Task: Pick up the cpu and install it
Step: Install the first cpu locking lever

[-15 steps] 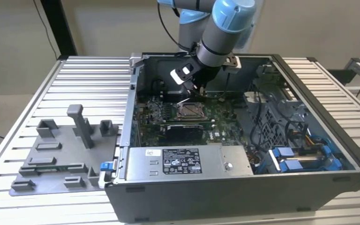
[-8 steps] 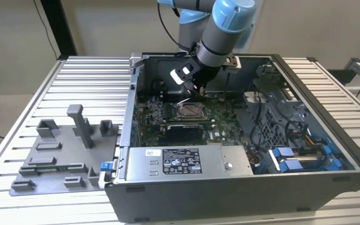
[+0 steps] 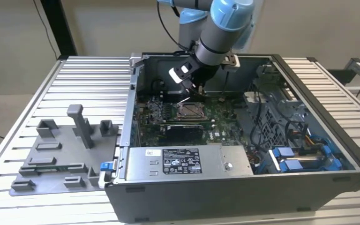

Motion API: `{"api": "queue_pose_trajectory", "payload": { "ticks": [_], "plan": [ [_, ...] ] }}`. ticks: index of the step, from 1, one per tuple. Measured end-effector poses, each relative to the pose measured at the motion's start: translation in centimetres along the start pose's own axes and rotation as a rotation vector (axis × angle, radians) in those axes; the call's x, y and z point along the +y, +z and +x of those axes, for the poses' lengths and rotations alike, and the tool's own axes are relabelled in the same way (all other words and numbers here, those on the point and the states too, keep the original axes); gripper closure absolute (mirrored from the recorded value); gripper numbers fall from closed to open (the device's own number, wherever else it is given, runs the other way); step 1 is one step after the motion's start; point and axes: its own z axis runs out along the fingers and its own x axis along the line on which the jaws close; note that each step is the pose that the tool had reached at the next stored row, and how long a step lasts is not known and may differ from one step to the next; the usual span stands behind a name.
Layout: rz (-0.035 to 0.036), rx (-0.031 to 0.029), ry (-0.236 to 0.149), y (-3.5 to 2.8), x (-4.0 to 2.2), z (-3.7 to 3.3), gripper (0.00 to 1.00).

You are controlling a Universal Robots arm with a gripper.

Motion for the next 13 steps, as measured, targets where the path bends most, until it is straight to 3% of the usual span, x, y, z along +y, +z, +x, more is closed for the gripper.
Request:
{"api": "queue_pose_trajectory", "payload": {
  "ticks": [6,8,11,13],
  "plan": [
    [-0.0121,-0.0029,-0.003,-1.60,-1.31,0.77,1.00],
    [-0.0185,-0.0074,-0.005,-1.60,-1.84,0.86,1.00],
    [-0.0297,-0.0110,-0.008,-1.36,-3.32,0.96,1.00],
    [-0.0303,-0.0117,-0.009,-1.22,-3.94,0.95,1.00]
  ]
}}
